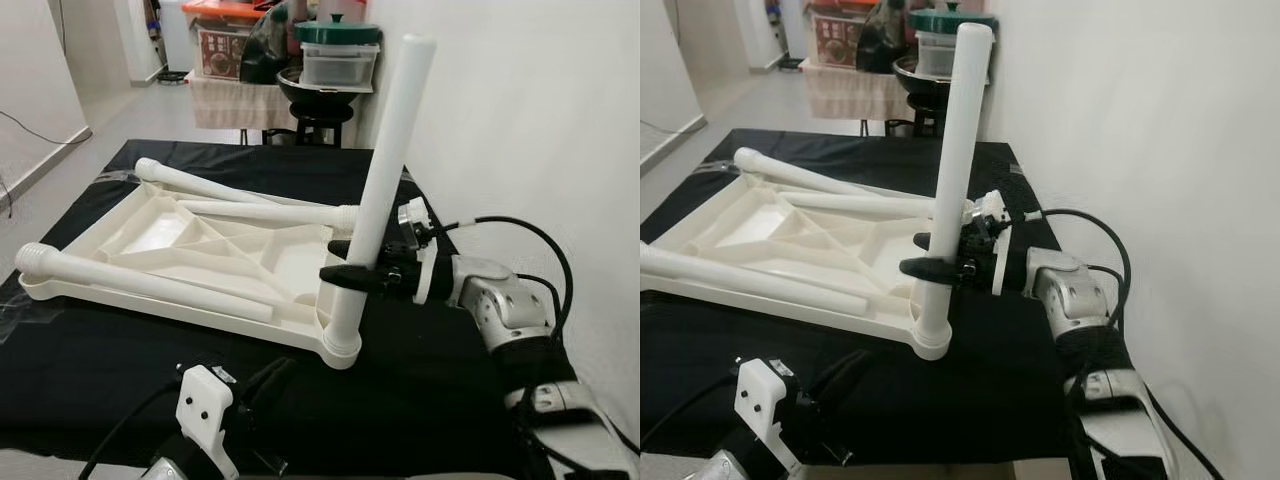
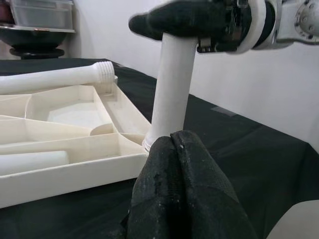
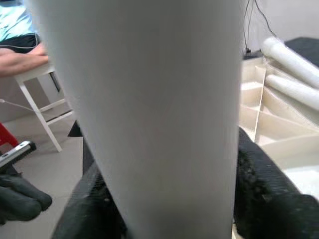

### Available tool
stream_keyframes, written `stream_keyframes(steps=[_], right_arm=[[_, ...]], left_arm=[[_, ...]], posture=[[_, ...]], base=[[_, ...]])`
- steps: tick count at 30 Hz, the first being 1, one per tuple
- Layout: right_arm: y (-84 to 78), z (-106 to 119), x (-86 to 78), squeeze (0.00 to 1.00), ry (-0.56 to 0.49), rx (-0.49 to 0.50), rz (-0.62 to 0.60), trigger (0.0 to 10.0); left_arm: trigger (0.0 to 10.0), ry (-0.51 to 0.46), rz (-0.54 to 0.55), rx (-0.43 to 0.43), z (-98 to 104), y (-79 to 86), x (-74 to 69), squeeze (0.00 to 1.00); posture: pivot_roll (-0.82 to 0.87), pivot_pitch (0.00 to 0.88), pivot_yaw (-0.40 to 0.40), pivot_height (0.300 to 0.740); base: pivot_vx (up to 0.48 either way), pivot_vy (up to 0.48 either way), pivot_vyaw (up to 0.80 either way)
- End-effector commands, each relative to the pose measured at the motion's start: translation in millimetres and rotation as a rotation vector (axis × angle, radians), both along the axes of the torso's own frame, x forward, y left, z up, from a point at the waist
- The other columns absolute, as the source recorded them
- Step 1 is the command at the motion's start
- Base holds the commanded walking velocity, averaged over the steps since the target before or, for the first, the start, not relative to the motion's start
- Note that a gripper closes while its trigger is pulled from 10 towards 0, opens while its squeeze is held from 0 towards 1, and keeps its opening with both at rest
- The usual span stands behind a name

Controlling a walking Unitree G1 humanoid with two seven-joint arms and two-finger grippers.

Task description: Building children table

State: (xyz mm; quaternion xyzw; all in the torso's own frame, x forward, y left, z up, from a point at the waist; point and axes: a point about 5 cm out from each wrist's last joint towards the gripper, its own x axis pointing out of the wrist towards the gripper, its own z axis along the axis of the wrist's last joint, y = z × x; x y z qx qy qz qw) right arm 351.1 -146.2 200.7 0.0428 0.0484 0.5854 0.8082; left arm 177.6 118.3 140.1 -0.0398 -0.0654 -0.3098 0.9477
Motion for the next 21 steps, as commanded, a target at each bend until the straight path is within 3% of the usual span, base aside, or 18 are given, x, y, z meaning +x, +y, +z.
stream_keyframes(steps=[1, 11, 12, 13, 14, 16, 17, 18, 19, 21], right_arm=[[-7.5, -6, -1.6, 0.00, 0.007, -0.014, -0.026, 0.0], [-23.1, -28, -24.8, 0.00, 0.014, 0.008, -0.061, 0.0], [-14.0, -40, -21.5, 0.00, 0.012, -0.082, -0.320, 0.0], [-14.0, -40, -21.5, 0.00, 0.012, -0.082, -0.320, 0.0], [-9.8, -48, -20.3, 0.00, -0.002, -0.146, -0.518, 0.0], [-9.8, -48, -20.3, 0.00, -0.002, -0.146, -0.518, 0.0], [15.9, -55, -42.2, 0.00, -0.006, -0.138, -0.969, 0.0], [15.9, -55, -42.2, 0.00, -0.006, -0.138, -0.969, 0.0], [31.5, -53, -51.8, 0.00, -0.045, -0.141, -0.931, 0.0], [31.5, -53, -51.8, 0.00, -0.045, -0.141, -0.931, 0.0]], left_arm=[[10.0, 0.011, 0.002, 0.011, -3, -0.7, -1.0, 0.00], [10.0, 0.004, 0.003, 0.013, 0, -0.1, -1.6, 0.00], [10.0, 0.003, 0.003, 0.013, 1, 0.5, -1.6, 0.00], [10.0, 0.003, 0.003, 0.013, 1, 0.5, -1.6, 0.00], [10.0, 0.002, 0.004, 0.014, 1, 1.2, -1.6, 0.00], [10.0, 0.002, 0.004, 0.014, 1, 1.2, -1.6, 0.00], [10.0, -0.001, 0.011, 0.017, 3, 4.5, -0.4, 0.00], [10.0, -0.001, 0.011, 0.017, 3, 4.5, -0.4, 0.00], [10.0, -0.002, 0.015, 0.019, 3, 5.6, 0.6, 0.00], [10.0, -0.002, 0.015, 0.019, 3, 5.6, 0.6, 0.00]], posture=[[0.05, 0.000, -0.094, 0.740], [0.02, 0.000, -0.085, 0.740], [0.02, 0.000, -0.101, 0.740], [0.02, 0.000, -0.101, 0.740], [0.02, 0.000, -0.102, 0.740], [0.02, 0.000, -0.102, 0.740], [-0.01, 0.000, -0.074, 0.740], [-0.01, 0.000, -0.074, 0.740], [-0.01, 0.000, -0.070, 0.740], [-0.01, 0.000, -0.070, 0.740]], base=[[0.000, 0.000, 0.00], [0.000, 0.000, 0.00], [0.000, 0.000, 0.00], [0.000, 0.000, 0.00], [0.000, 0.000, 0.00], [0.000, 0.000, 0.00], [0.000, 0.000, 0.00], [0.000, 0.000, 0.00], [0.000, 0.000, 0.00], [0.000, 0.000, 0.00]])
